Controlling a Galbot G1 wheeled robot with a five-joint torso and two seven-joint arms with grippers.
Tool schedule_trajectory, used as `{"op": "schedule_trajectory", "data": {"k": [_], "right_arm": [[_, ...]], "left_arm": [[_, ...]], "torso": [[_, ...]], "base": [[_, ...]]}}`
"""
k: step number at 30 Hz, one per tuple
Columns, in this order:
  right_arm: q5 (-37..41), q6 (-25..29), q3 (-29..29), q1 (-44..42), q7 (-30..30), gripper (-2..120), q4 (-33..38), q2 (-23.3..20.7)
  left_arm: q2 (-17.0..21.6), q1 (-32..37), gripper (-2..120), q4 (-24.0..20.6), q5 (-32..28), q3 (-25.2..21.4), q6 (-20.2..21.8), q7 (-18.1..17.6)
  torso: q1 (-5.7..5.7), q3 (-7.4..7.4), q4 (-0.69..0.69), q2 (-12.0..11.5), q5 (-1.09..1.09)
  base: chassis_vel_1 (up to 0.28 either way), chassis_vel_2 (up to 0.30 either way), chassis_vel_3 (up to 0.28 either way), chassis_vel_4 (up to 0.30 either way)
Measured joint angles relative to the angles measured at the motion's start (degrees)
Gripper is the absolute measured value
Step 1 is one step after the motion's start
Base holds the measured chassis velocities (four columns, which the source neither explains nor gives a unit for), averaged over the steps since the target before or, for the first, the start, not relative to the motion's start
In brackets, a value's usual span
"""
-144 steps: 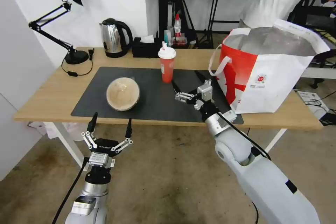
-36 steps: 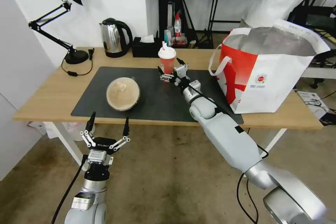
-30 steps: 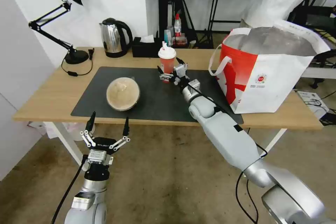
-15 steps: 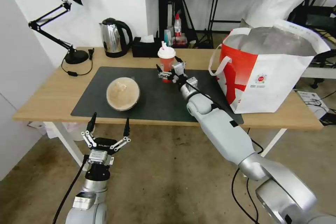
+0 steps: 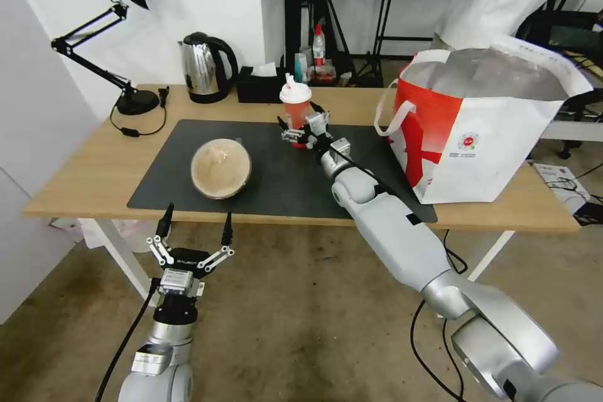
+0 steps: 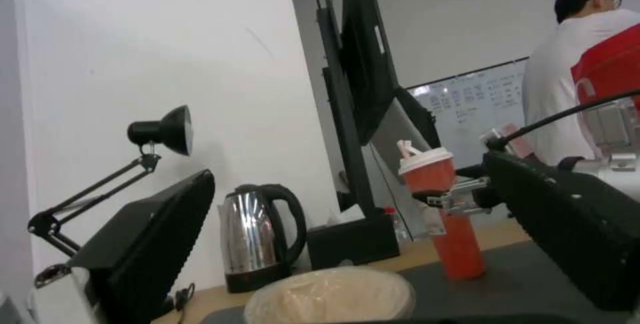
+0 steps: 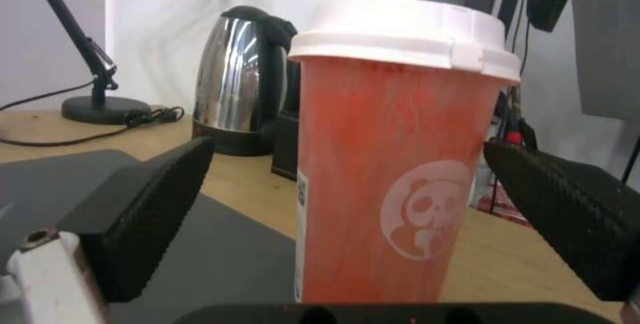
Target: Pick up the trash from the table and place it into the takeout bag.
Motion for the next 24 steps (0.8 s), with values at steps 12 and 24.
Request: {"op": "schedule_trajectory", "data": {"k": [12, 24], "right_arm": [[-0.12, 0.31, 0.07, 0.0, -0.17, 100, -0.78, 0.02], [-1.32, 1.17, 1.49, 0.66, -0.25, 100, -3.03, -0.02]], "left_arm": [[0.0, 0.44, 100, -0.02, 0.01, -0.32, -0.24, 0.0], [0.0, 0.62, 100, -0.24, 0.01, -0.31, -0.33, 0.0]], "torso": [[0.0, 0.0, 0.0, 0.0, 0.0], [0.0, 0.0, 0.0, 0.0, 0.0]], "base": [[0.0, 0.0, 0.0, 0.0], [0.0, 0.0, 0.0, 0.0]]}}
